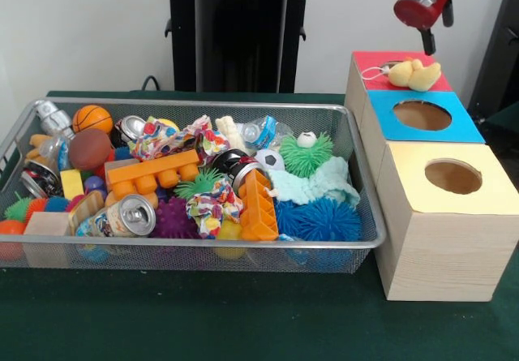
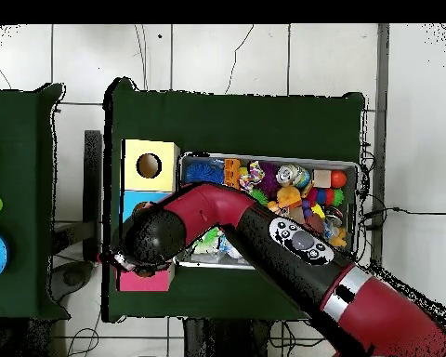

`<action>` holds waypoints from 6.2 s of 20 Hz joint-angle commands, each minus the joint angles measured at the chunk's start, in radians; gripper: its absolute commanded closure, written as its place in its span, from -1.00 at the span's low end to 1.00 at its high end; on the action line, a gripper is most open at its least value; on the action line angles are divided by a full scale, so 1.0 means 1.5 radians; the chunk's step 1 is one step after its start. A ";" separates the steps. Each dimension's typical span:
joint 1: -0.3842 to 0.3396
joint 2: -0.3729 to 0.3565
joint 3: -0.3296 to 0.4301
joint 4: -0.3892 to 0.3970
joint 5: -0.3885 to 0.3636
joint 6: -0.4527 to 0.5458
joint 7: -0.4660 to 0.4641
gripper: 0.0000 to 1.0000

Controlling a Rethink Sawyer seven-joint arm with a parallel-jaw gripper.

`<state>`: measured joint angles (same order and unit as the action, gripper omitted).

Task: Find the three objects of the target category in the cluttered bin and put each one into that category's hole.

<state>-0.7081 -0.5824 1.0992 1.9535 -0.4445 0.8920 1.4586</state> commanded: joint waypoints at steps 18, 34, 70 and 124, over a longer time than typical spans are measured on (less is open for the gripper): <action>-0.047 0.003 0.014 -0.035 -0.096 0.078 -0.190 -1.00; -0.049 0.050 0.014 -0.026 -0.155 0.012 -0.179 -1.00; -0.067 0.120 -0.006 0.009 -0.190 -0.004 -0.149 -1.00; -0.016 0.038 -0.092 -0.025 -0.132 0.100 -0.026 1.00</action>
<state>-0.7413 -0.5157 1.0549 2.0166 -0.5771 1.0676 1.4586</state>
